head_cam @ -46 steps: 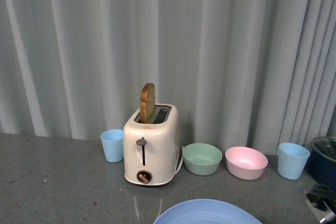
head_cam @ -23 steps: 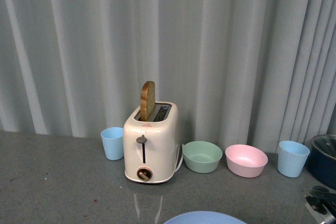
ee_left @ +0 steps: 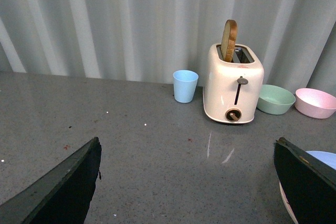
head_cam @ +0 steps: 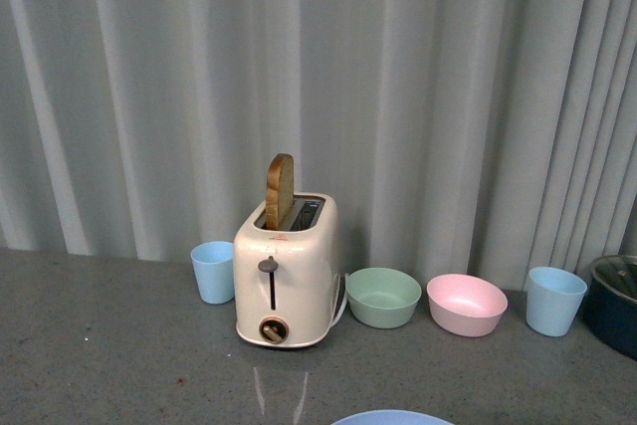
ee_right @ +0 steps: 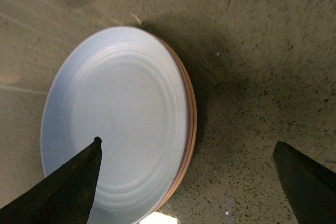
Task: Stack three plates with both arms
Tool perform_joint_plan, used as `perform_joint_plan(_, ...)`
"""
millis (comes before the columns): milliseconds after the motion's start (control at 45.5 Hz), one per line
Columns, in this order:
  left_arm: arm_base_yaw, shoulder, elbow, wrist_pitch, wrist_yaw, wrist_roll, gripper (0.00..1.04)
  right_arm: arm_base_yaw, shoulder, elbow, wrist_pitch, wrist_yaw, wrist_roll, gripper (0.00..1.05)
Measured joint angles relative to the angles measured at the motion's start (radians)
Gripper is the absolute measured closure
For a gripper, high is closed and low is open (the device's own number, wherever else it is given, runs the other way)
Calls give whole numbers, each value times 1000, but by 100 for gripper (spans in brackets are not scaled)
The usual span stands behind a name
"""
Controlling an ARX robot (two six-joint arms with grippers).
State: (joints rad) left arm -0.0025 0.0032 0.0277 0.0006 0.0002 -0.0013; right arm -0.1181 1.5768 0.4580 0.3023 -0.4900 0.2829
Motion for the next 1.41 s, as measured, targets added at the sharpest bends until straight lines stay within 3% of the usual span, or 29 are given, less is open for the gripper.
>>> perform_joint_plan(220,0,0,0,0,0,0,7,-42,-341,-23,-124,68,-28,7)
perform_joint_plan(417,0,0,0,0,0,0,7,-6,-663,-9,-270,229,-99,7)
perform_joint_plan(593,0,0,0,0,0,0,7,178,-941,51,-377,457,-211,8)
perform_joint_plan(637,0,0,0,0,0,0,7,241,-994,29,-295,568,-237,15)
perform_joint_plan(747,0,0,0,0,0,0,7,333,-1099,-29,-251,706,-264,33)
perform_joint_plan(835,0,0,0,0,0,0,7,325,-1165,-98,-238,693,-273,51)
perform_joint_plan(1098,0,0,0,0,0,0,7,254,-1243,-229,-209,617,-280,91)
perform_joint_plan(1164,0,0,0,0,0,0,7,182,-1273,-257,-206,513,-283,102)
perform_joint_plan(1252,0,0,0,0,0,0,7,124,-1306,-296,-201,499,-283,102)
perform_joint_plan(1406,0,0,0,0,0,0,7,121,-1351,-346,-198,489,-283,102)
